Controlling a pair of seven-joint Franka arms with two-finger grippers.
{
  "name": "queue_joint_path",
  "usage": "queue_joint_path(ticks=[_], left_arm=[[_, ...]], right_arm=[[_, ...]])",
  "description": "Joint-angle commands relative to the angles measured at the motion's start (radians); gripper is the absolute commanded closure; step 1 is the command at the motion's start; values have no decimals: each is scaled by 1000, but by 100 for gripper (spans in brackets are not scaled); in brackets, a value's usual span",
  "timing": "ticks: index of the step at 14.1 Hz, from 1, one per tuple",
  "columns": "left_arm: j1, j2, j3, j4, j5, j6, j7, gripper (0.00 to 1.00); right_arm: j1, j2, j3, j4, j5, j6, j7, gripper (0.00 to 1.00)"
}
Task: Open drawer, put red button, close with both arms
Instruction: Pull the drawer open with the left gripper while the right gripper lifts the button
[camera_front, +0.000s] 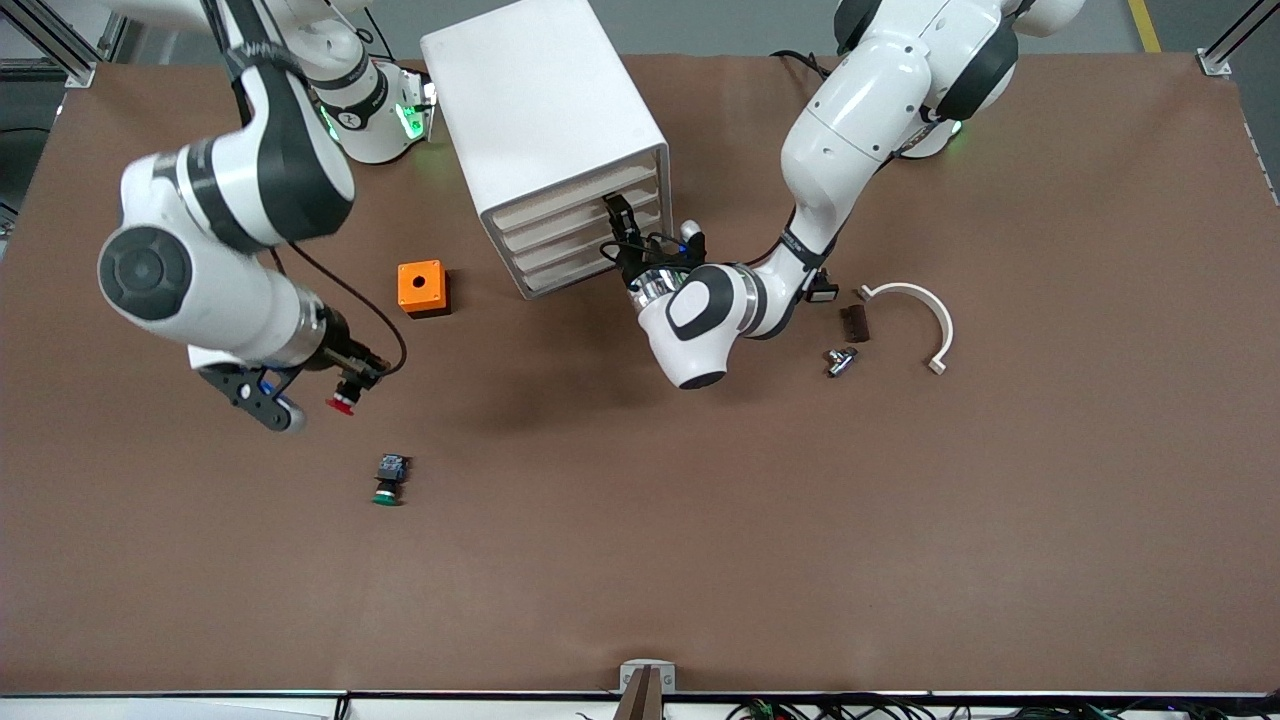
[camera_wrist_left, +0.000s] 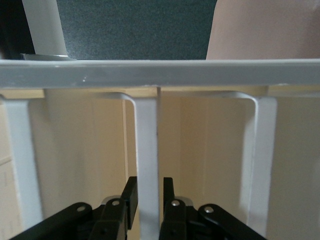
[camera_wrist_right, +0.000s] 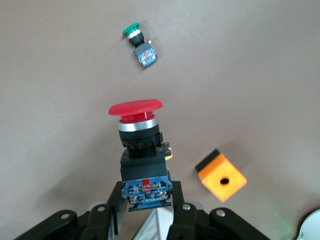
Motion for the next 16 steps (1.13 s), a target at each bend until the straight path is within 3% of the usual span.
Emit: queue_joint_path(ticks=[1,5,7,16], left_arm=[[-13,12,1,7,-24,-12,-18,91],[-5,12,1,9,-43,-12,-19,99],[2,10,1,9,-43,-12,-19,99],[147,15,3,12,-59,-9,-13,95]], right_arm=[[66,-73,-7,-36,9,-20,169,100],[150,-62,-9,-31,-27,2,263,100],[198,-59,-9,-31,-66,16,316,100],[216,-55,-9,-39,-68,40,379,100]])
